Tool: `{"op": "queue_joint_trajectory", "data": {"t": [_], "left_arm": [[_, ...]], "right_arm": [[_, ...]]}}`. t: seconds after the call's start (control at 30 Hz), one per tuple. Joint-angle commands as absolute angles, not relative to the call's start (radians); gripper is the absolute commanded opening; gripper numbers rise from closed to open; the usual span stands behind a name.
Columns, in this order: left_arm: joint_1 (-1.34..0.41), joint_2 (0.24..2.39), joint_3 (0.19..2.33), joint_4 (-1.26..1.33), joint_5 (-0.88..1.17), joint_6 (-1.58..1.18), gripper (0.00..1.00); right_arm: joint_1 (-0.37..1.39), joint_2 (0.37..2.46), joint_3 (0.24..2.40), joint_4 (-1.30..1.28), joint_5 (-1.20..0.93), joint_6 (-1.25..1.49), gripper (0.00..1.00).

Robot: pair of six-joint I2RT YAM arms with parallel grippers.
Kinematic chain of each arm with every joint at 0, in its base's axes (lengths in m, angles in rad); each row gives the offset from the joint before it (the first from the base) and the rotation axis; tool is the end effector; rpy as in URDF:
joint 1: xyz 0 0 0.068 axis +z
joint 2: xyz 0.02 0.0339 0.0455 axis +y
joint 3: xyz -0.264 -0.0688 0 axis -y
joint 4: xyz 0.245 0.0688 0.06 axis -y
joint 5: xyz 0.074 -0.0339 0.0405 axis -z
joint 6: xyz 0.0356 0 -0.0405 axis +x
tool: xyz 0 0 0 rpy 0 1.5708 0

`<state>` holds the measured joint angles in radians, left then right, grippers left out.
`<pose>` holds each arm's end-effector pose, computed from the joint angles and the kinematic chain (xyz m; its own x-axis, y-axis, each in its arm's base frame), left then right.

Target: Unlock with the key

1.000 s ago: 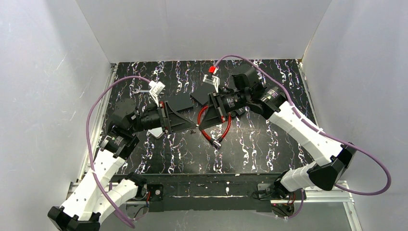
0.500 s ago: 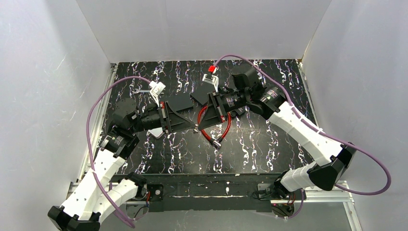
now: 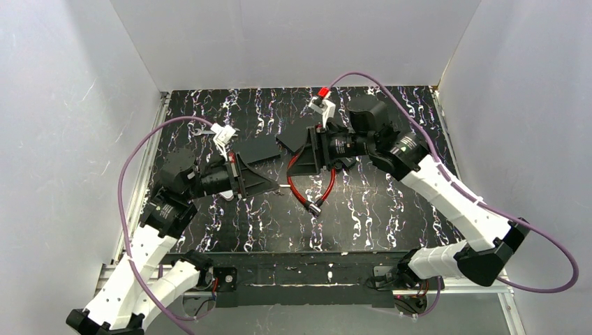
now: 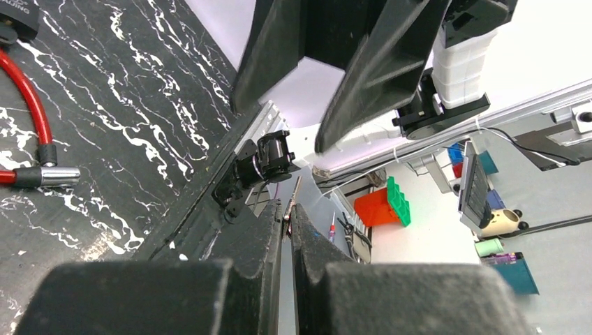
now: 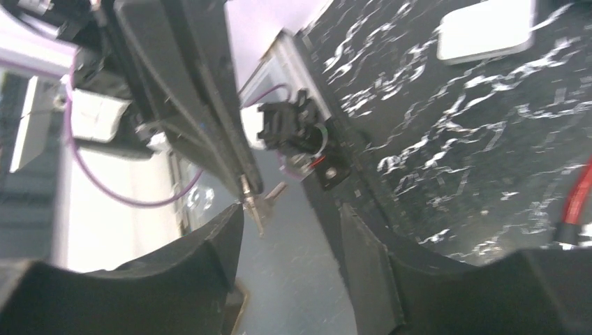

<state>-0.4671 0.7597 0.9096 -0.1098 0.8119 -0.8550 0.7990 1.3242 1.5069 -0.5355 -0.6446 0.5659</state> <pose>0.1315 -0.0952 0.3952 -0.6988 -0.2291 -0.6776 0.6551 0.1753 -0.7349 0.1812 0.2168 0.4376 -0.7214 -0.1268 -0.6808 -0.6863 0.2622 0.6784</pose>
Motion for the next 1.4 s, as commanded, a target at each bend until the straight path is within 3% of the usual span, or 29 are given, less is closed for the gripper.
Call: {"op": "queue_joint_trajectory", "data": {"t": [0.0, 0.27, 0.6, 1.07, 1.37], "left_arm": [[-0.471, 0.708, 0.950, -0.191, 0.796, -0.784, 0.00], [-0.469, 0.594, 0.969, -0.237, 0.708, -0.699, 0.00], [-0.470, 0.444, 0.929, -0.230, 0.573, -0.678, 0.00], [-0.469, 0.443, 0.989, -0.410, 0.526, -0.625, 0.00], [-0.469, 0.432, 1.054, -0.511, 0.504, -0.583, 0.00]], "right_arm": [[0.796, 1.279, 1.504, -0.587, -0.349, 0.566, 0.65], [0.796, 1.343, 1.485, -0.848, -0.017, 0.510, 0.72], [0.834, 1.400, 1.317, -0.714, -0.018, 0.433, 0.76], [0.903, 1.581, 1.346, -0.701, 0.078, 0.420, 0.74], [0.947, 1.703, 1.395, -0.723, 0.124, 0.230, 0.74]]}}
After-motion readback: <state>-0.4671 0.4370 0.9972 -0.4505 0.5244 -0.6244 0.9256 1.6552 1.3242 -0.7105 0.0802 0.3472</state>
